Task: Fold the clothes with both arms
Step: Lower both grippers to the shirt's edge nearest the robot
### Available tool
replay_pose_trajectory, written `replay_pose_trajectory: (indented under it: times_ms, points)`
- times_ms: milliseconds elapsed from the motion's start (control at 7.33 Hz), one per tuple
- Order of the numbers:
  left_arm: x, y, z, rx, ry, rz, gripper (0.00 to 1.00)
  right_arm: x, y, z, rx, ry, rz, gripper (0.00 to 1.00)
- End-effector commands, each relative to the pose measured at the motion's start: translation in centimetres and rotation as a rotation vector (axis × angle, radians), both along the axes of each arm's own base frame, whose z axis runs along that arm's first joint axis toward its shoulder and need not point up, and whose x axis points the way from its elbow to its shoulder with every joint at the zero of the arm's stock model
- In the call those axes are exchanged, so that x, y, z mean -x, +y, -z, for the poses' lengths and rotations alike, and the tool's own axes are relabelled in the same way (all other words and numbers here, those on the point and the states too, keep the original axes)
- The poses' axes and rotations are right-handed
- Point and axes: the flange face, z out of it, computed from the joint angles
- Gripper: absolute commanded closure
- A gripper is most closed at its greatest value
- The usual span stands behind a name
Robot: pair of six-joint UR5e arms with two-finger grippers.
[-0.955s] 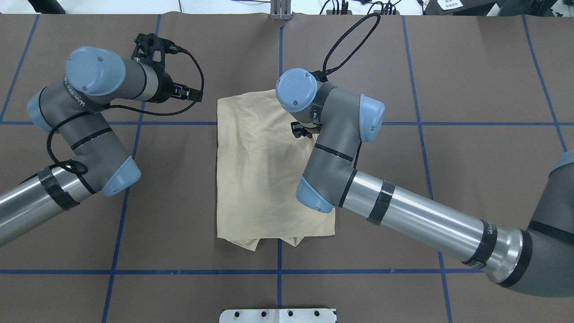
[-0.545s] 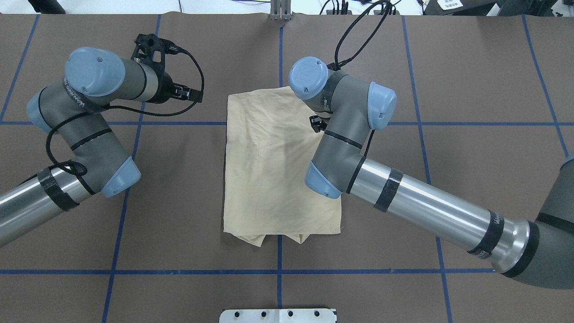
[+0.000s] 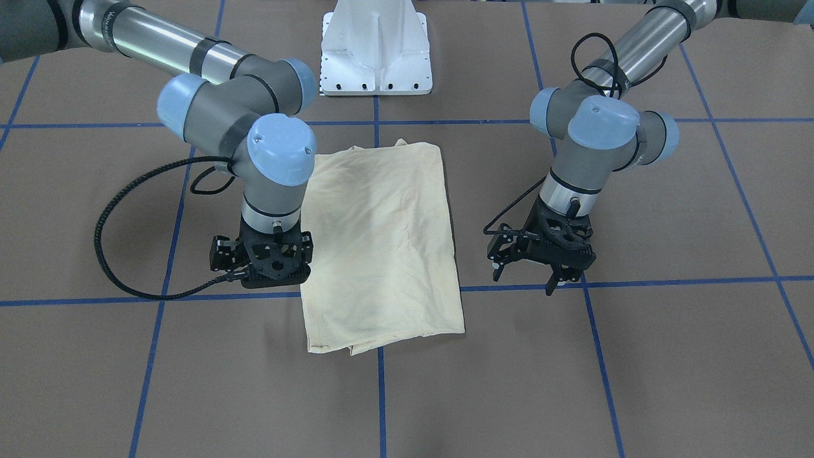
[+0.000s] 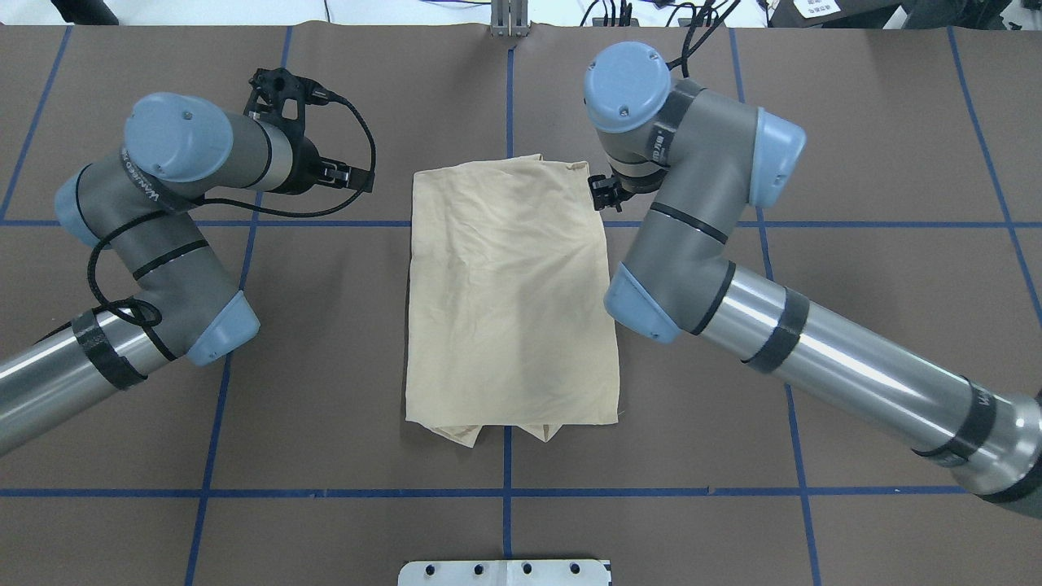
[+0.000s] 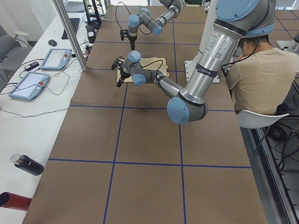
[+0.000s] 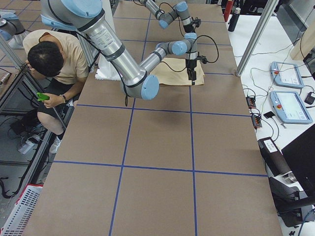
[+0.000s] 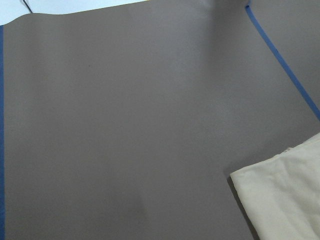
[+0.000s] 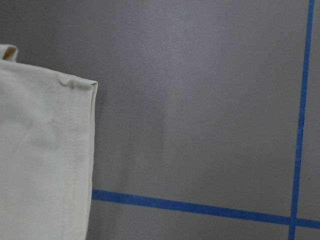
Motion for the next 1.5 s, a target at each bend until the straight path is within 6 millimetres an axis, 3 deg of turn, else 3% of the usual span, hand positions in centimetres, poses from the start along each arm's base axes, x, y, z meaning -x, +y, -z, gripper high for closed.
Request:
replay_pose_trajectory:
  times_ms: [0,409,545,682,955,1091,1227,1364]
  points:
    - [-2.7,5.6,2.2,0.085,0.1,-0.02,0.0,-4.8,6.3,0.6,-0.008,-0.16,-0.102,0.0]
    - [-5.2,18.2,4.2,0.235,0.166,-0.112,0.0,-5.7,14.3,1.9,0.062,-0.281,-0.168,0.01]
    - [-7.0,21.3,4.8,0.26,0.167,-0.113,0.0,-4.9,15.7,2.2,0.071,-0.333,-0.174,0.01]
    - [-8.4,23.3,4.7,0.271,0.161,-0.133,0.0,-4.1,17.5,0.3,0.045,-0.417,-0.198,0.01]
    - [-9.3,24.2,4.2,0.284,0.132,-0.144,0.01,-3.4,18.1,-0.6,0.03,-0.425,-0.197,0.01]
    - [-9.8,24.8,3.8,0.29,0.123,-0.154,0.12,-3.4,18.2,-0.9,0.028,-0.417,-0.198,0.01]
    - [-10.1,25.0,3.6,0.292,0.118,-0.158,0.3,-3.3,18.3,-0.9,0.028,-0.417,-0.197,0.01]
    - [-10.5,25.6,3.4,0.294,0.112,-0.168,0.35,-3.3,18.4,-0.9,0.024,-0.417,-0.198,0.0]
